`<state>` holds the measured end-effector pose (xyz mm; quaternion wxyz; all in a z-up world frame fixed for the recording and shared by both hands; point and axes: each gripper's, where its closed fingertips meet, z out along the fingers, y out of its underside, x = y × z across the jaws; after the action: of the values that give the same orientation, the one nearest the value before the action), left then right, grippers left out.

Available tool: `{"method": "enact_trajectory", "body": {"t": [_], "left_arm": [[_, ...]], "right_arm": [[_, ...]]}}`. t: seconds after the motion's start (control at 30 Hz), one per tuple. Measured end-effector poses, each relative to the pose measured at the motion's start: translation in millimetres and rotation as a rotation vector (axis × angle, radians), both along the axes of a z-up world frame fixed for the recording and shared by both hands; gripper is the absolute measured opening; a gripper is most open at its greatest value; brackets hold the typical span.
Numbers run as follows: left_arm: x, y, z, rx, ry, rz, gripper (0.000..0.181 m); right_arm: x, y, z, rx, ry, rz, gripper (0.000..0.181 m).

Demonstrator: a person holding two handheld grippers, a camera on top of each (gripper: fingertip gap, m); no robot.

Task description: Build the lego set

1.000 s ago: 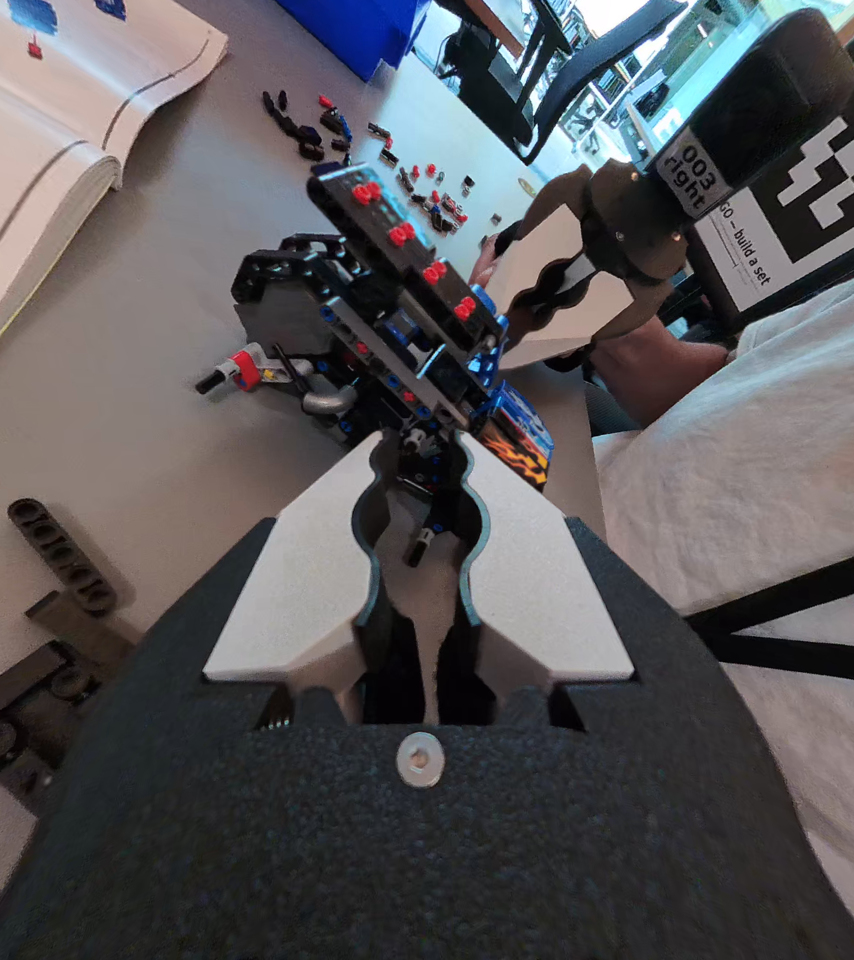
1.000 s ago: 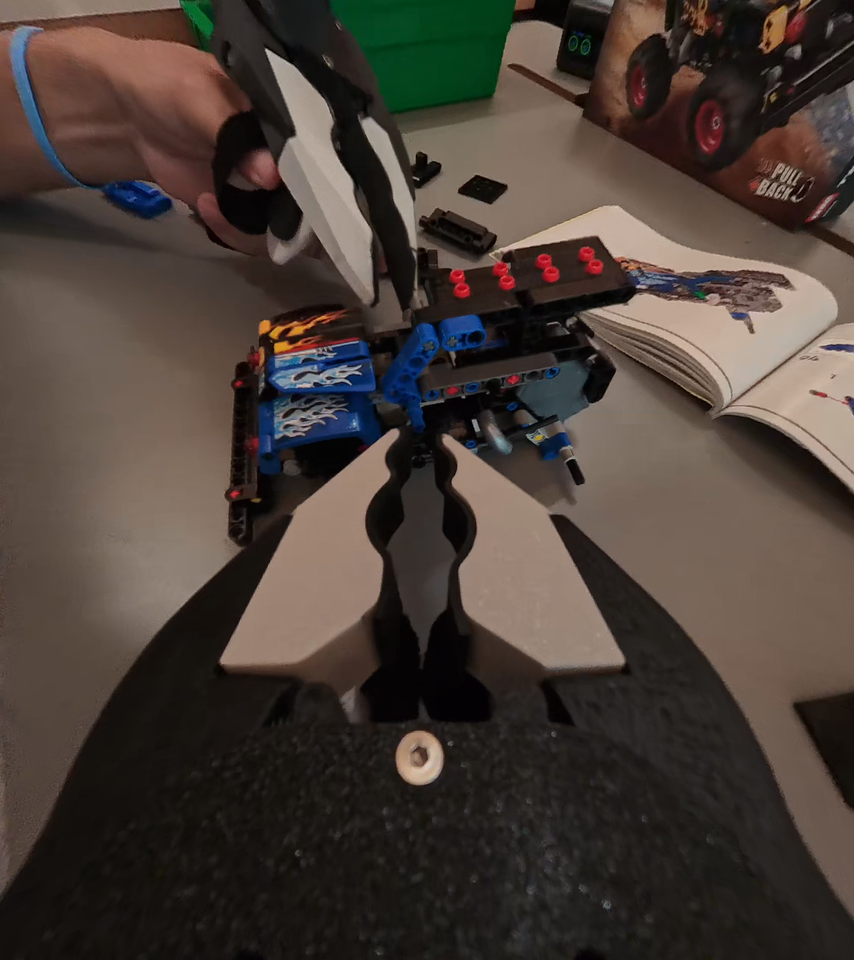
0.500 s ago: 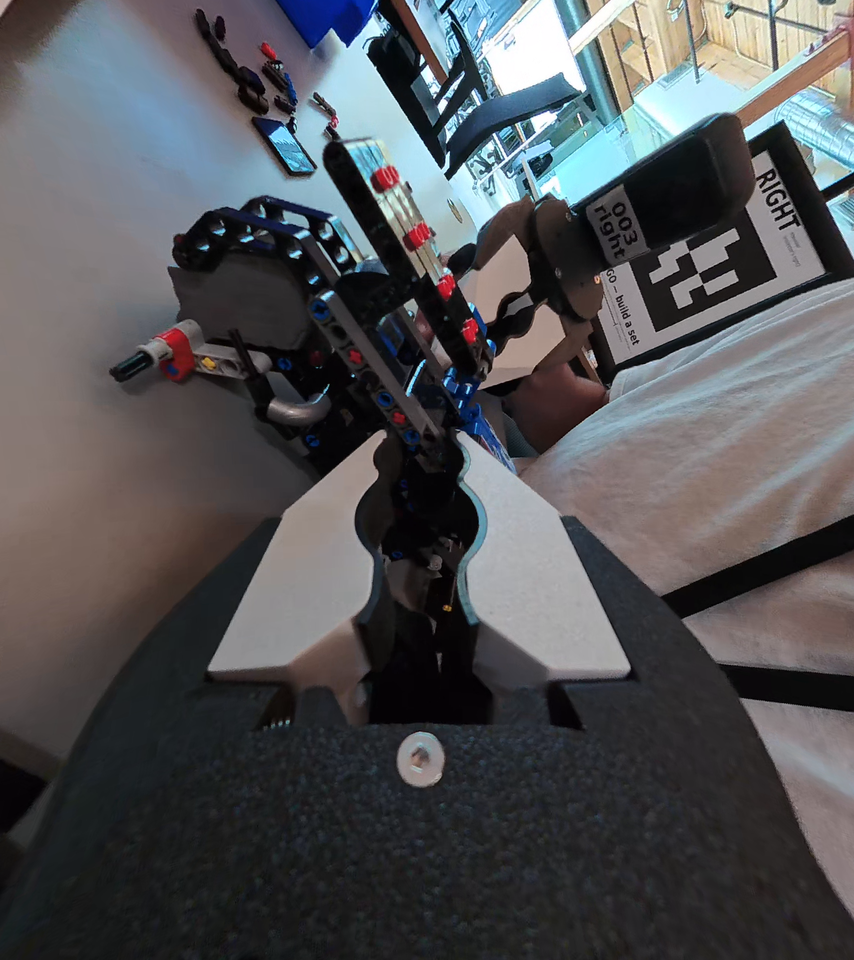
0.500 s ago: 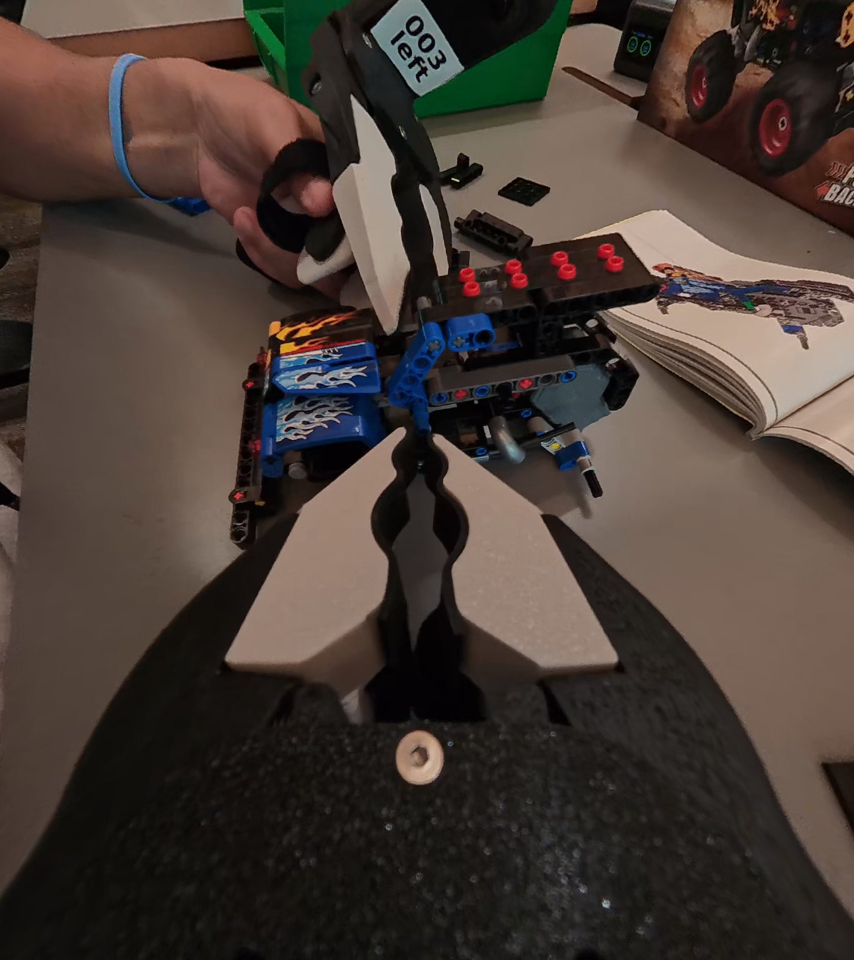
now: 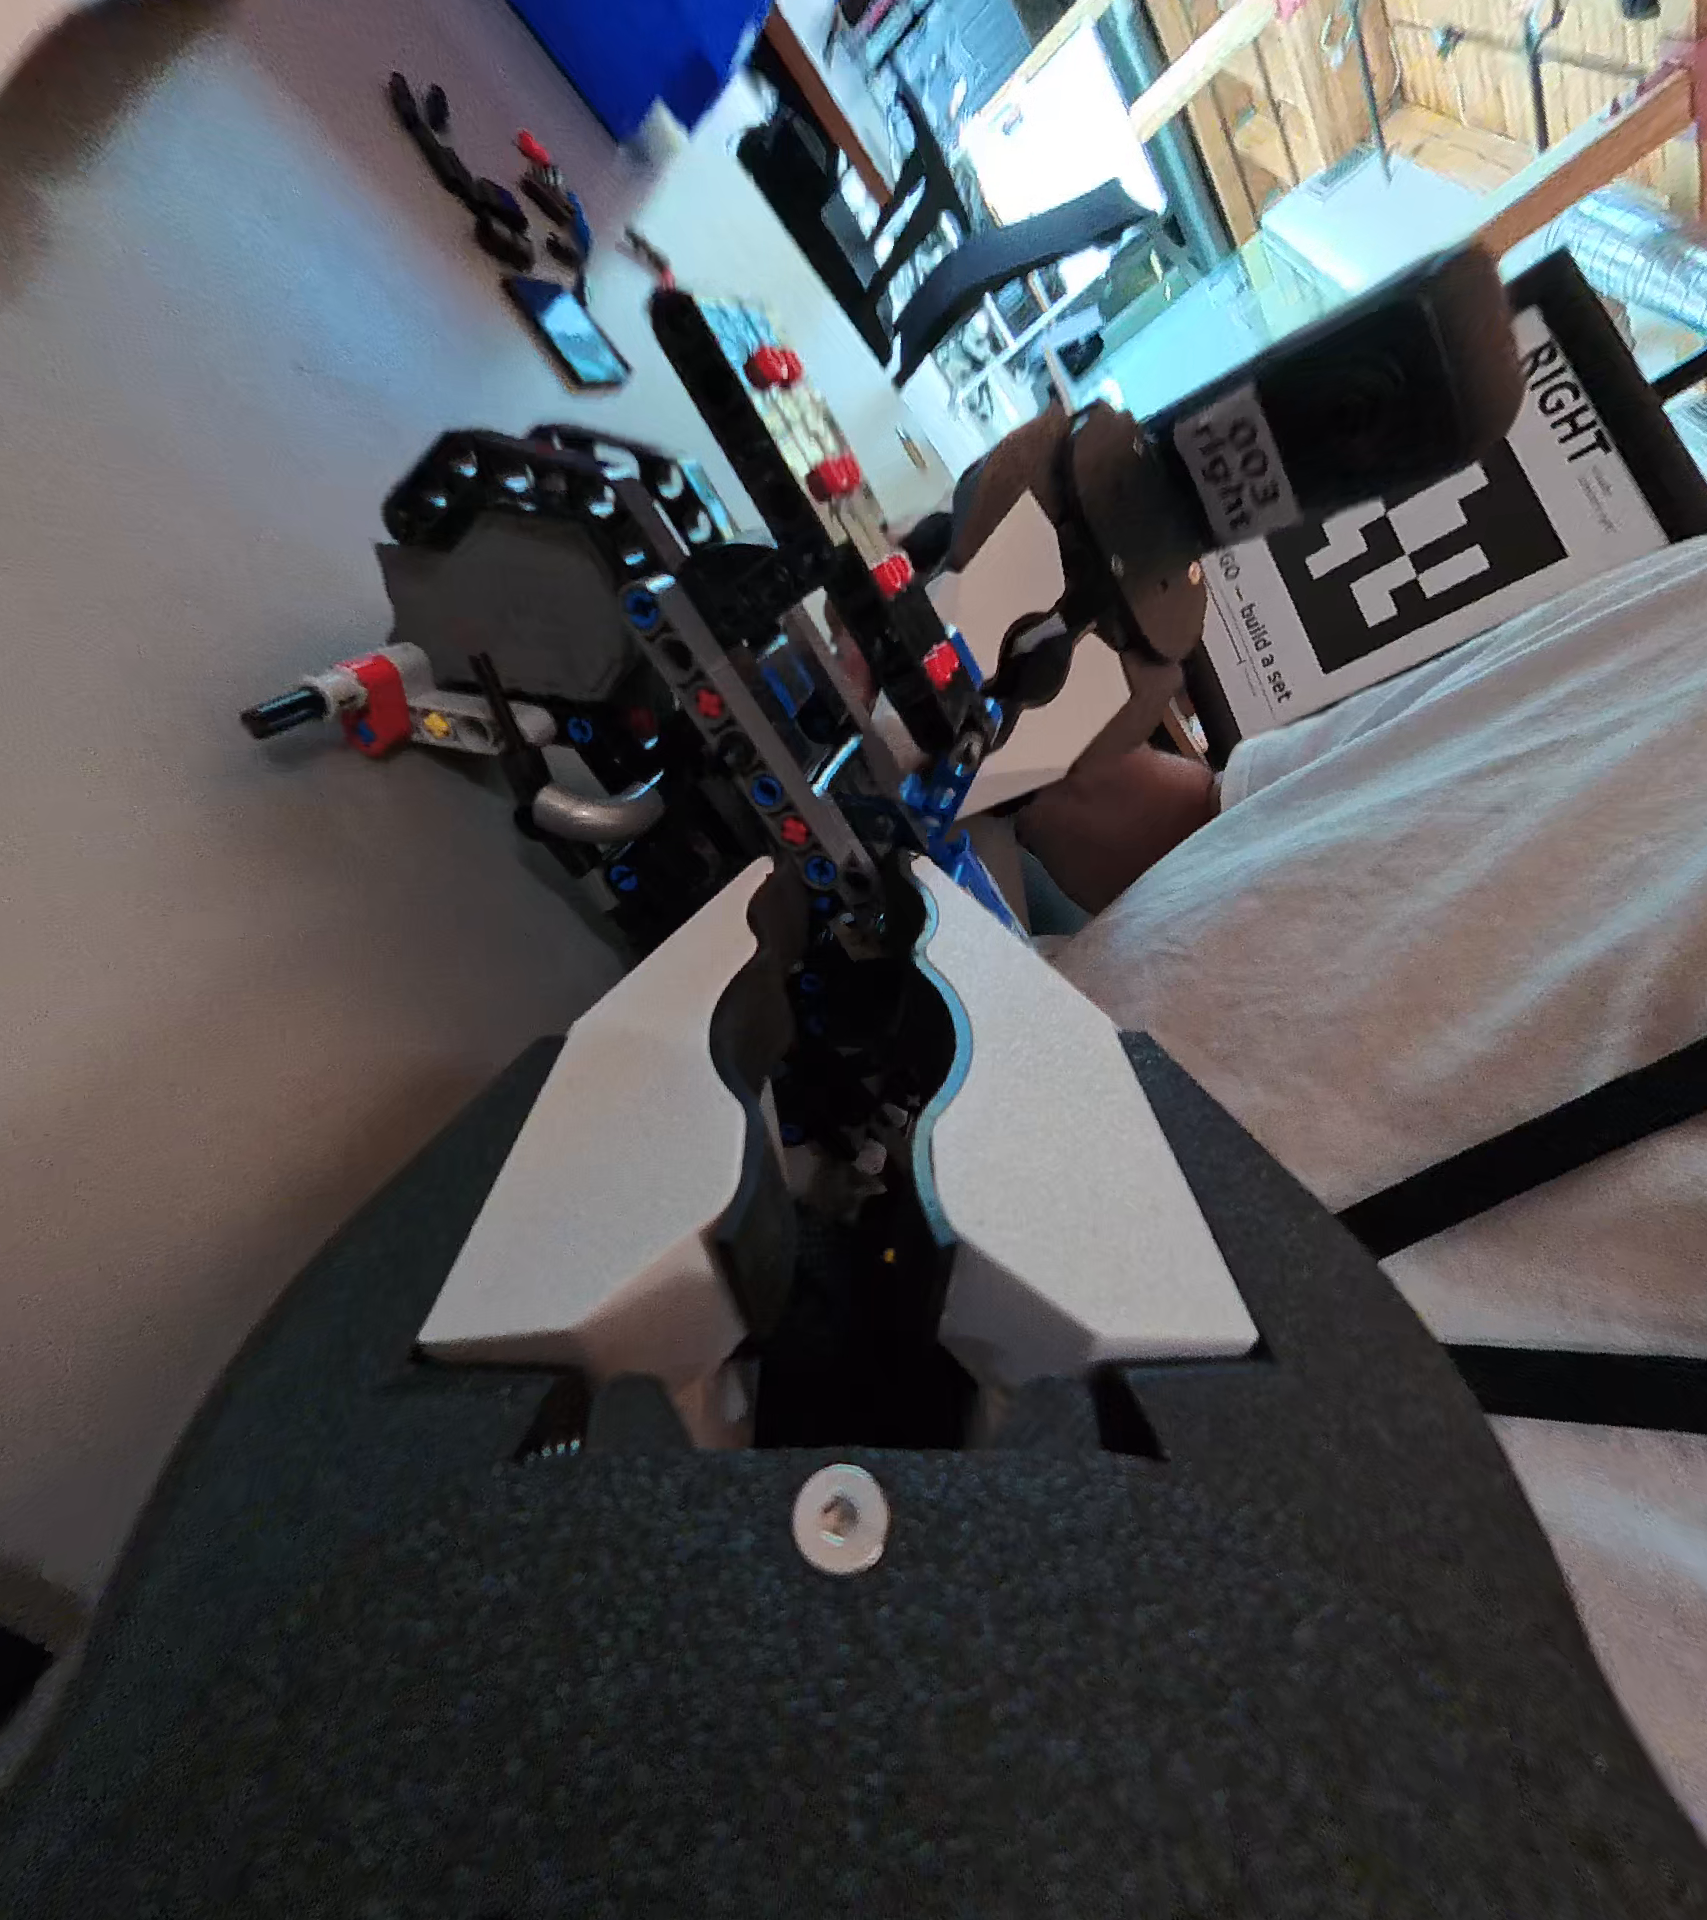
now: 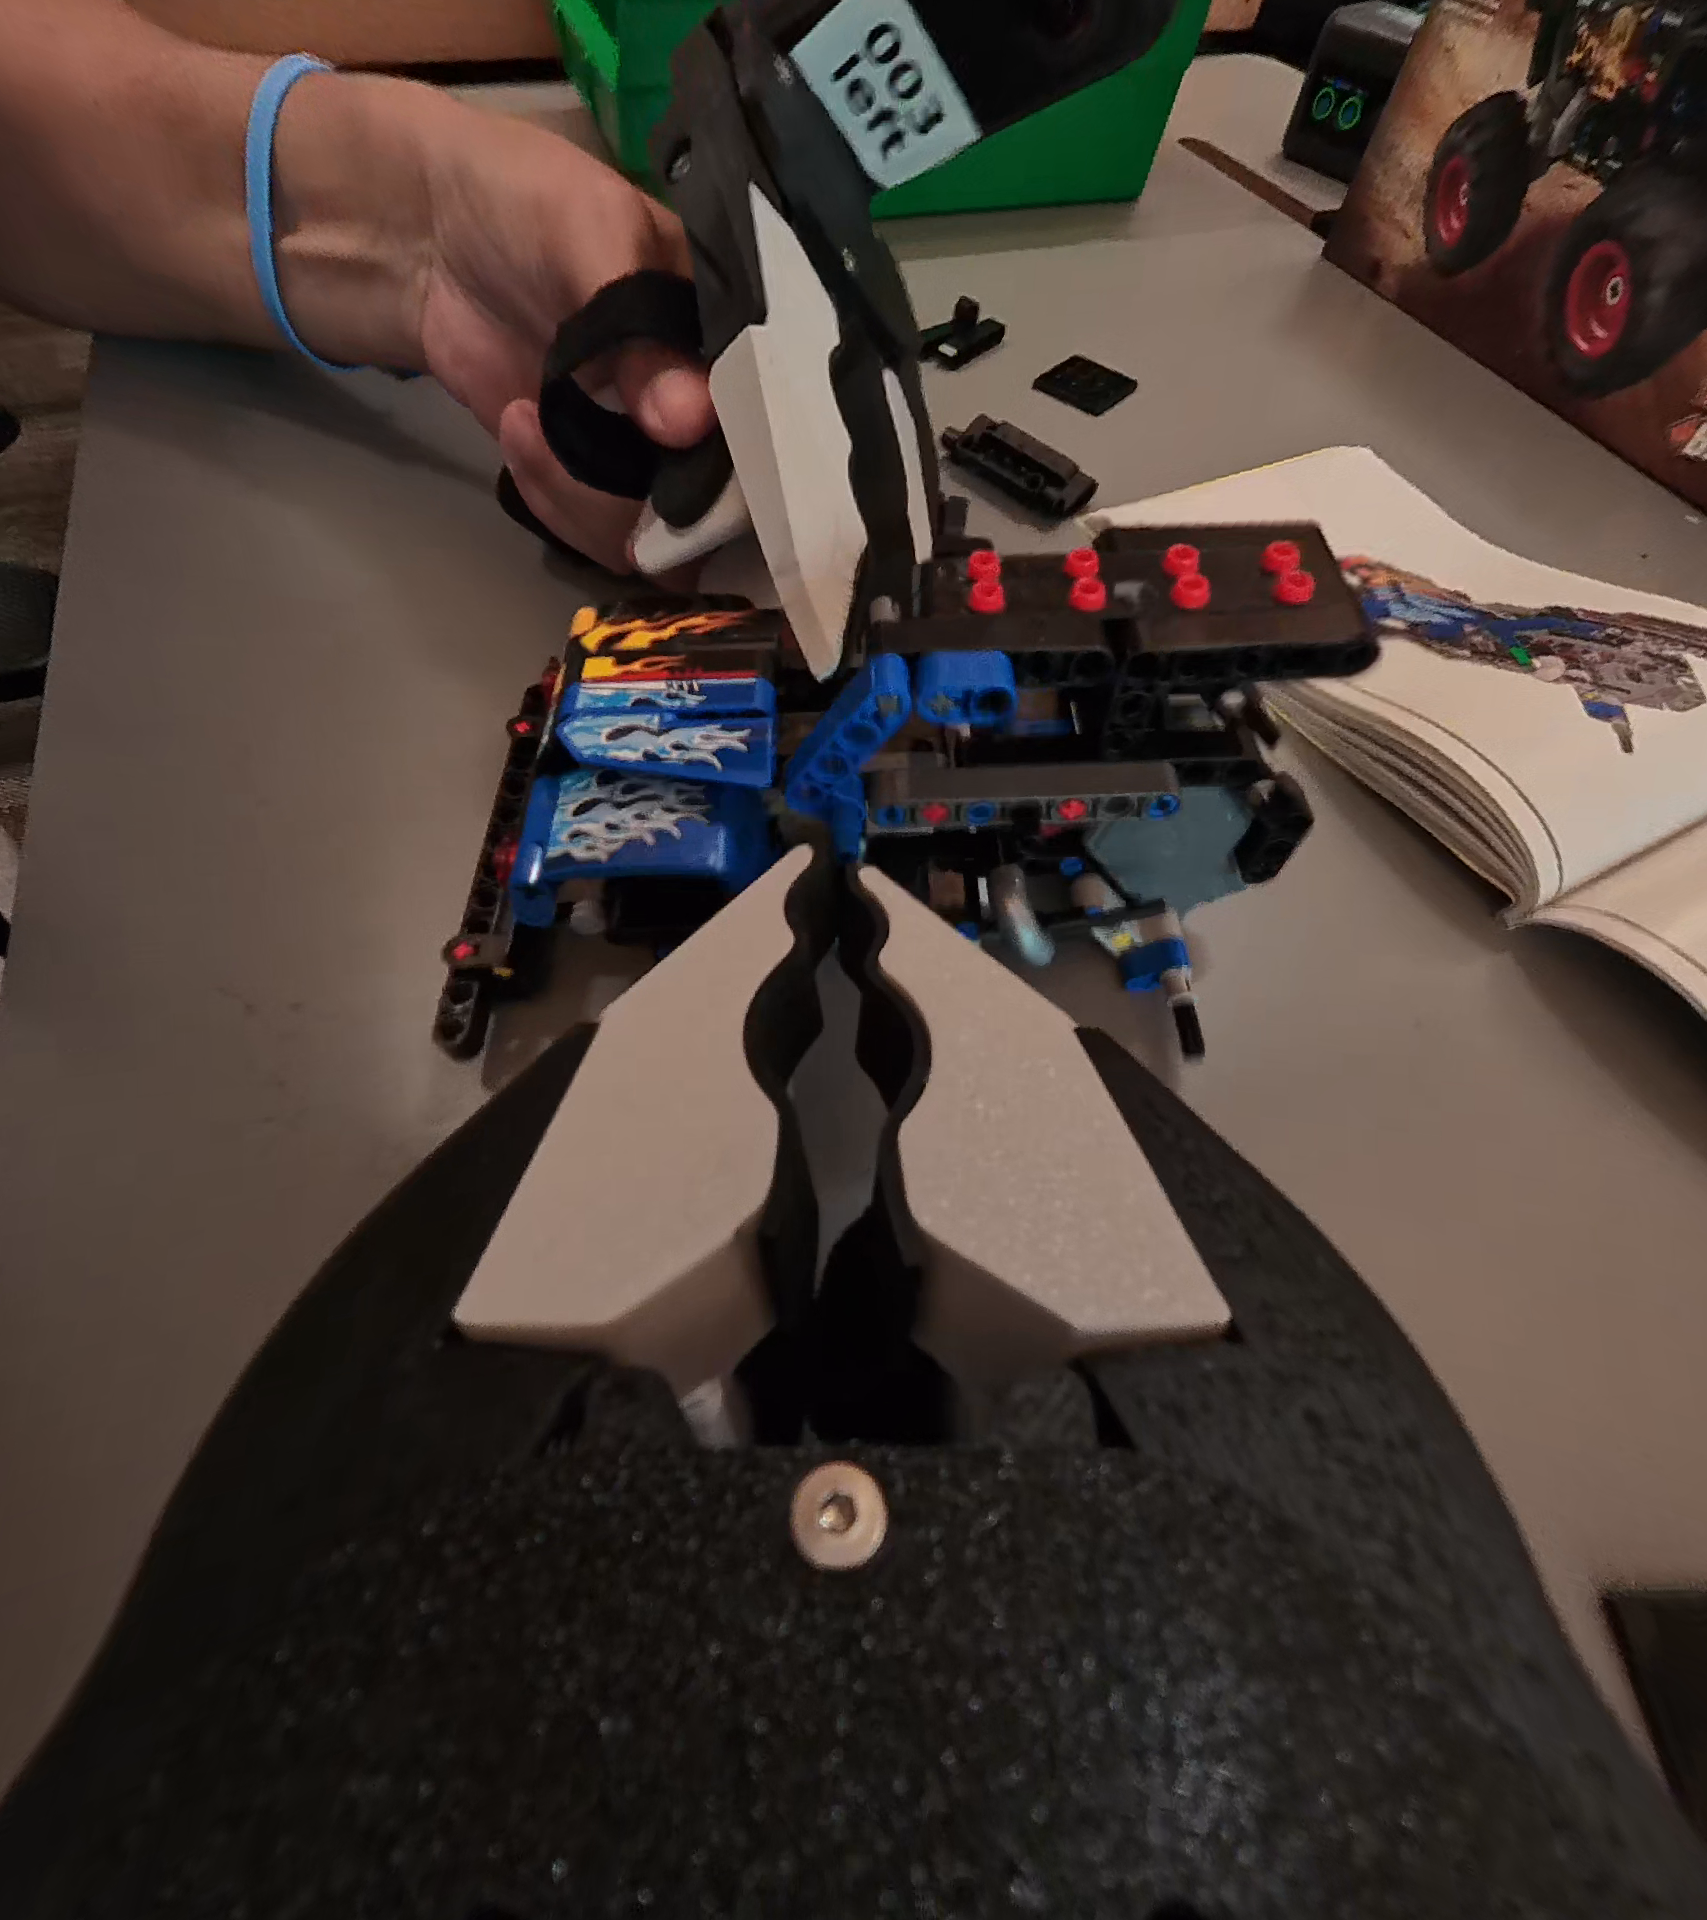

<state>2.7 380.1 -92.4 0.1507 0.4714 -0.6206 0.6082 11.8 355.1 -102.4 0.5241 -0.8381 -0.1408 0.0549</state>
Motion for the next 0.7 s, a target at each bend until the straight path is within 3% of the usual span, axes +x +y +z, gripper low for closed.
{"method": "enact_trajectory", "body": {"t": [0.7], "left_arm": [[2.3, 0.7, 0.6, -0.008, 0.001, 0.019, 0.014]], "right_arm": [[2.2, -4.6, 9.7, 0.048, 0.036, -0.032, 0.002]]}}
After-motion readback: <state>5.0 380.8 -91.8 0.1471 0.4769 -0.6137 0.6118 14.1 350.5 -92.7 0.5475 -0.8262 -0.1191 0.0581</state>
